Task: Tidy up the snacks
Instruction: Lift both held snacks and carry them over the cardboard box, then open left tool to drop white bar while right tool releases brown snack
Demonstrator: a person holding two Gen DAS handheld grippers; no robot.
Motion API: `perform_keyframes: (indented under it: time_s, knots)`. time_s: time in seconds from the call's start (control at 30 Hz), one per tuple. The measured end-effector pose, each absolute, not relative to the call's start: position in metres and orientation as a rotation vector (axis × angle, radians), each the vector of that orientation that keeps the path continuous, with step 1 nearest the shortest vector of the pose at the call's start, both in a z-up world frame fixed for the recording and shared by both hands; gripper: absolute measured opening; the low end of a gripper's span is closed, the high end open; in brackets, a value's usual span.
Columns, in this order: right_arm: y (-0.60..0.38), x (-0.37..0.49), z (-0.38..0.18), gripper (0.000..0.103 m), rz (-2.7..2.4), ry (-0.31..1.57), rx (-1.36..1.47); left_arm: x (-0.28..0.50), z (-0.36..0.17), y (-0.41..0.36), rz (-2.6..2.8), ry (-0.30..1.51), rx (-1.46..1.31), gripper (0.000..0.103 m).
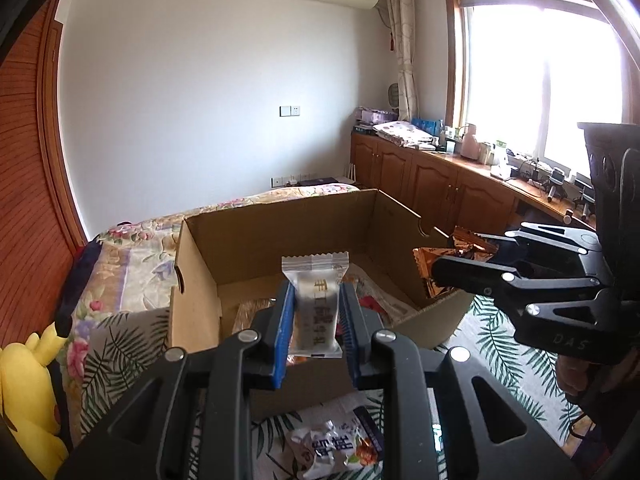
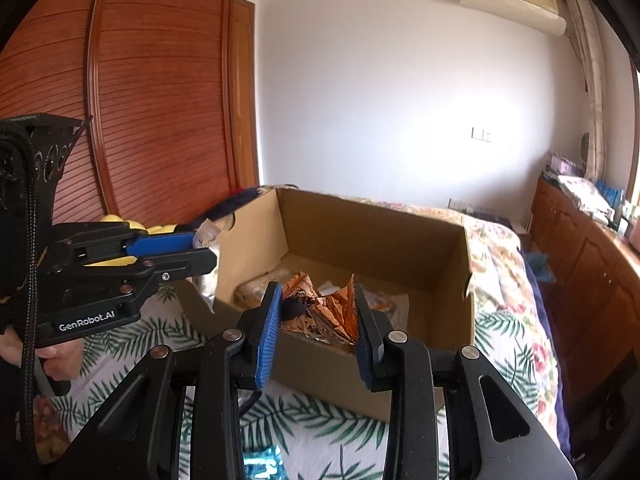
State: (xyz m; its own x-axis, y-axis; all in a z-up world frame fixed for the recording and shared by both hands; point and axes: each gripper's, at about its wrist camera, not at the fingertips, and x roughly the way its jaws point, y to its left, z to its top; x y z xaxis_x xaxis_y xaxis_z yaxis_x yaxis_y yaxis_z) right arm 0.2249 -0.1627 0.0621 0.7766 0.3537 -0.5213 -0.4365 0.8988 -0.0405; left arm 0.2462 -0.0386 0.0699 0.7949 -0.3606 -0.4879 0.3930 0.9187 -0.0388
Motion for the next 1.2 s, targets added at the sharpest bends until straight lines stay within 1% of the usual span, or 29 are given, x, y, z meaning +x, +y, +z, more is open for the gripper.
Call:
perform_keyframes:
  time_s: [0.23,0.4,0.87,1.03,1.1,1.2]
  knots:
    - [-0.16,0.239,0.053,0.032,0.418,0.54,-0.164,0.269,0.069,-0.039,-0.382,0.515,0.066,0.021]
    - [-0.162,0.252,0.044,0.032,0.402,0.561,-0.158,0.285,0.057,-0.04,-0.371,0.548,0.056,0.021]
    - [-0.163,0.273,0.026,0.033,0.387,0.609,-0.145,0.3,0.034,-0.049,-0.354,0.601,0.072,0.021]
    - [-0.164,0.277,0.024,0.034,0.387,0.622,-0.139,0.301,0.03,-0.05,-0.343,0.609,0.071,0.026]
    - [-0.165,0.278,0.022,0.038,0.385,0.63,-0.134,0.301,0.029,-0.05,-0.341,0.61,0.067,0.027]
    - [-0.165,0.277,0.022,0.038,0.388,0.631,-0.134,0.3,0.03,-0.048,-0.338,0.611,0.064,0.03]
